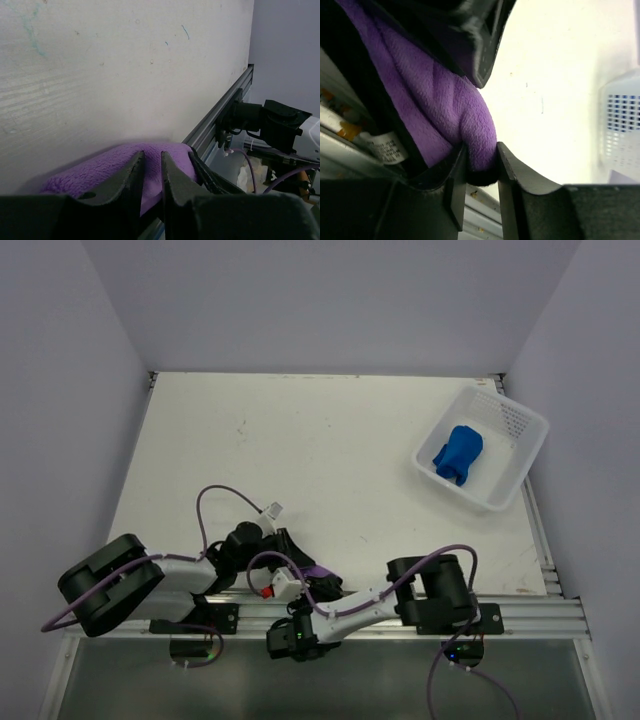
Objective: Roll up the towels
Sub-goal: Roll the towel
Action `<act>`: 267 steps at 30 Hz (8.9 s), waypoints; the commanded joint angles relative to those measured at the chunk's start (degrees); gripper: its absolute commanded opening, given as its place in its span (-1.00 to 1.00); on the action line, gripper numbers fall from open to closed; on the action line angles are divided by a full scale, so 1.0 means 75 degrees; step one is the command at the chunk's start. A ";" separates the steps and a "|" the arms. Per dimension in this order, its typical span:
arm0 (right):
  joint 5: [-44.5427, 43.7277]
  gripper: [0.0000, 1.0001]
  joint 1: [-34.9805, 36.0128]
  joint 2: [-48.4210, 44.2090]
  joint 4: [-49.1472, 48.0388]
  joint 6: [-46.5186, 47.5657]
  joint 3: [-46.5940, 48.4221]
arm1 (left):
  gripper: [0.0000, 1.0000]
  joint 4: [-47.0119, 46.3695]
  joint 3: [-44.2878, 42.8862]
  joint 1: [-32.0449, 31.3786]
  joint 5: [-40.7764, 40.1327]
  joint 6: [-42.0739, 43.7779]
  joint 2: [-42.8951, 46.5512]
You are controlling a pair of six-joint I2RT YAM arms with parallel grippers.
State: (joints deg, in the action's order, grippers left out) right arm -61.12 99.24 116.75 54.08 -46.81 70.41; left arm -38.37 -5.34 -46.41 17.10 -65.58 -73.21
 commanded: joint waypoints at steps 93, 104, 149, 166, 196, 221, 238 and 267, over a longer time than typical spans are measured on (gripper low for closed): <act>0.4858 -1.00 -0.3435 -0.6098 -0.7704 0.1940 -0.6037 | -0.47 0.3686 -0.2990 0.1454 -0.0452 0.2135 0.0644; 0.3452 -1.00 -0.3085 -0.5512 -0.7516 0.2034 -0.5604 | -0.47 0.3604 -0.3108 0.1454 -0.0323 0.2100 0.0503; -0.1319 -1.00 0.0314 -0.0121 -0.3474 0.3123 -0.1350 | -0.47 0.2725 -0.1971 0.0997 -0.0089 0.1186 0.0714; -0.1214 -1.00 0.0479 0.0594 -0.1844 0.2983 -0.0435 | -0.48 0.2350 -0.0706 0.0728 -0.0276 0.0448 0.1300; 0.2989 0.23 0.0350 -0.4853 -0.4550 0.3030 -0.3350 | -0.49 0.1577 -0.0635 0.0458 -0.1495 0.0729 0.0269; 0.7060 -0.07 -0.3318 -0.5548 -0.6871 0.2491 -0.4068 | -0.49 0.1565 0.0162 0.0458 -0.1402 0.0506 0.0914; 0.6510 -0.28 -0.3377 -0.4938 -0.6871 0.2304 -0.4267 | -0.49 0.1483 0.0349 0.0446 -0.1355 0.0506 0.1054; 0.7012 0.25 -0.3599 -0.5043 -0.6848 0.2397 -0.3869 | -0.49 0.1460 0.0572 0.0411 -0.1378 0.0506 0.1300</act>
State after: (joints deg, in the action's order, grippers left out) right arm -10.24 73.32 80.49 2.55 -29.28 38.96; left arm -30.68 -4.03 -42.89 8.10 -63.00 -63.90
